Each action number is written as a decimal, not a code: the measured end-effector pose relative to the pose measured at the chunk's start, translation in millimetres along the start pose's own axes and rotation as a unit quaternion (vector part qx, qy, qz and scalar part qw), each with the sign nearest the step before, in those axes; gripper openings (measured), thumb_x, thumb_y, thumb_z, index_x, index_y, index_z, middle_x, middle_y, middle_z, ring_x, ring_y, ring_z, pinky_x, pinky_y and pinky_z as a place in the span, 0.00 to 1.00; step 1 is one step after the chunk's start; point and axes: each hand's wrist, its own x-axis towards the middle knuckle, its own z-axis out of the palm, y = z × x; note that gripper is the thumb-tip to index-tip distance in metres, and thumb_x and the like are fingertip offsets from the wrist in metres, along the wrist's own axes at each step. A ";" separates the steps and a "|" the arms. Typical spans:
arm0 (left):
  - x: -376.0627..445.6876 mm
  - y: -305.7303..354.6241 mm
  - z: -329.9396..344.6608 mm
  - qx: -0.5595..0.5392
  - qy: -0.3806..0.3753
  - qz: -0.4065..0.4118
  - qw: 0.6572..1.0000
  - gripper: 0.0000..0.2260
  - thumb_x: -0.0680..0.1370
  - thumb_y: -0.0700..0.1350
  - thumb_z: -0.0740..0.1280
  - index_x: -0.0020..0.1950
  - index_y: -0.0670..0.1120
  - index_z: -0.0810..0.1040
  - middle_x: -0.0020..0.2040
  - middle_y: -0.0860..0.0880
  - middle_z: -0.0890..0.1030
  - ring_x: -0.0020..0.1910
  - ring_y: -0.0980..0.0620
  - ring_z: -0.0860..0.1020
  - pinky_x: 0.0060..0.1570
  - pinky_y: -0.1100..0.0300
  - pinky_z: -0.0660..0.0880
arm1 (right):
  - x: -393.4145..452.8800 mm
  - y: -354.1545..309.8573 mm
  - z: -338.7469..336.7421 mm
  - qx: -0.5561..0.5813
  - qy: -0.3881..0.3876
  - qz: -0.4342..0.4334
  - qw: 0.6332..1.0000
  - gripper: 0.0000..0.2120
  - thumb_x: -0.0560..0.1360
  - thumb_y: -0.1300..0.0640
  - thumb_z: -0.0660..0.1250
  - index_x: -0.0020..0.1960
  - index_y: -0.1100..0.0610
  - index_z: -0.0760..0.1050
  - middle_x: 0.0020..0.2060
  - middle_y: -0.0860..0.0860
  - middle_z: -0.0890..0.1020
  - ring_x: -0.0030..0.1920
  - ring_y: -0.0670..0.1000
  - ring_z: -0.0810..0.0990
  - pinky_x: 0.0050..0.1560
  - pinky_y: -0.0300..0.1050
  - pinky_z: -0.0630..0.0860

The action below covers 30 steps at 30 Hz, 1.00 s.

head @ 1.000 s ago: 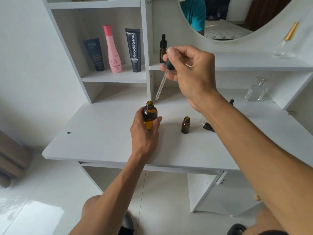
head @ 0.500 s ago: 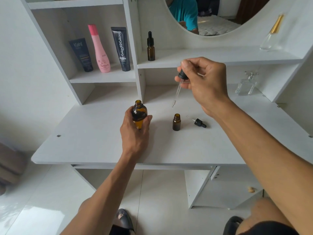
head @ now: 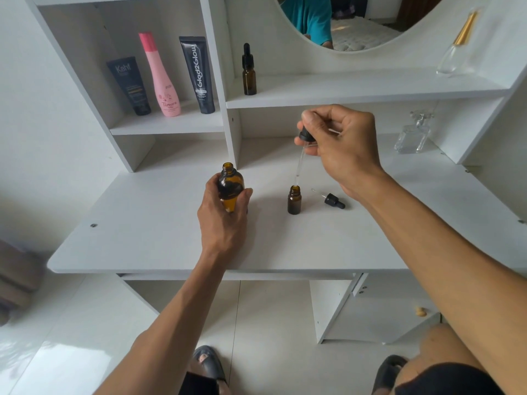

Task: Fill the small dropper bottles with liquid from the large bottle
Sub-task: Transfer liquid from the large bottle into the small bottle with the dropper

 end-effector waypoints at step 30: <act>-0.4 0.1 0.1 -0.006 -0.002 0.000 1.000 0.22 0.80 0.49 0.72 0.72 0.49 0.71 0.55 0.56 0.78 0.53 0.54 0.77 0.55 0.62 0.71 | -2.3 6.1 6.7 -0.061 -0.019 -0.013 0.998 0.08 0.79 0.56 0.70 0.41 0.50 0.81 0.41 0.52 0.86 0.38 0.48 0.88 0.41 0.40 0.83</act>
